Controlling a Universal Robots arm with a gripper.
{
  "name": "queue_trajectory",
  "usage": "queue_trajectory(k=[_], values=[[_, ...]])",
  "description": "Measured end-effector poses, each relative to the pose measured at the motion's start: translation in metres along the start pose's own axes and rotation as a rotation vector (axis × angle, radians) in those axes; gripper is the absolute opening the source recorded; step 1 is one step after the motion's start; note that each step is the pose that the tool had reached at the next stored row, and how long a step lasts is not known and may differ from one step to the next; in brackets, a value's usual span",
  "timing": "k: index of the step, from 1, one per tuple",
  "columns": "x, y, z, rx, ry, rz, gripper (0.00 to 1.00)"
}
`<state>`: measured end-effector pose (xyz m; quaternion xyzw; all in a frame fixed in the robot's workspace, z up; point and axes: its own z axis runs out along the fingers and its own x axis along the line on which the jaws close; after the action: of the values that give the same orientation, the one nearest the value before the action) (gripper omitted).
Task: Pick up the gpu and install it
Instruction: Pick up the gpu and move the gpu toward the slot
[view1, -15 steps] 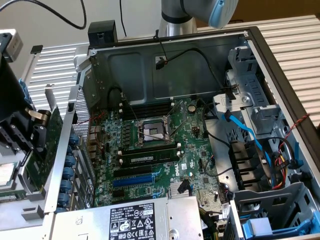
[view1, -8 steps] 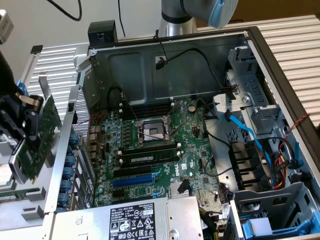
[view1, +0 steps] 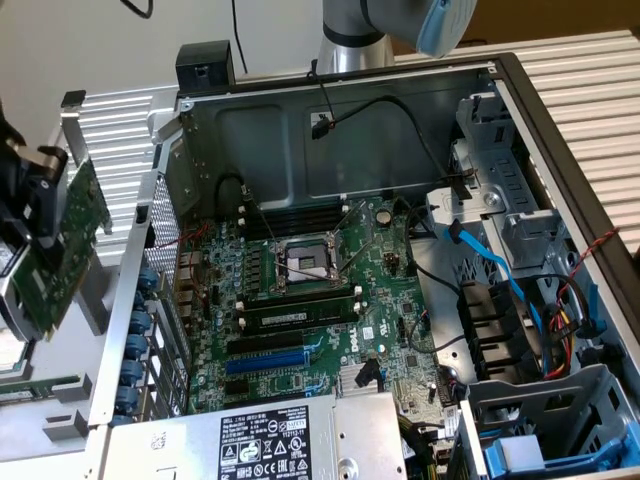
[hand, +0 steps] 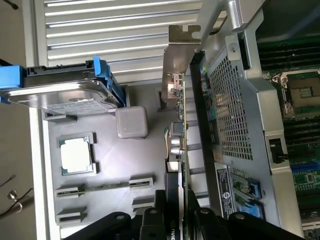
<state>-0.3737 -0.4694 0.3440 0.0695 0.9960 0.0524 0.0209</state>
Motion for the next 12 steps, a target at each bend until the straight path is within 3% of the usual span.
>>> queue_trajectory(k=[6, 12], values=[[-0.001, 0.0023, -0.0264, 0.0, -0.0002, 0.0, 0.27], [-0.001, 0.0024, -0.0276, -0.0009, -0.0005, 0.0, 0.27]])
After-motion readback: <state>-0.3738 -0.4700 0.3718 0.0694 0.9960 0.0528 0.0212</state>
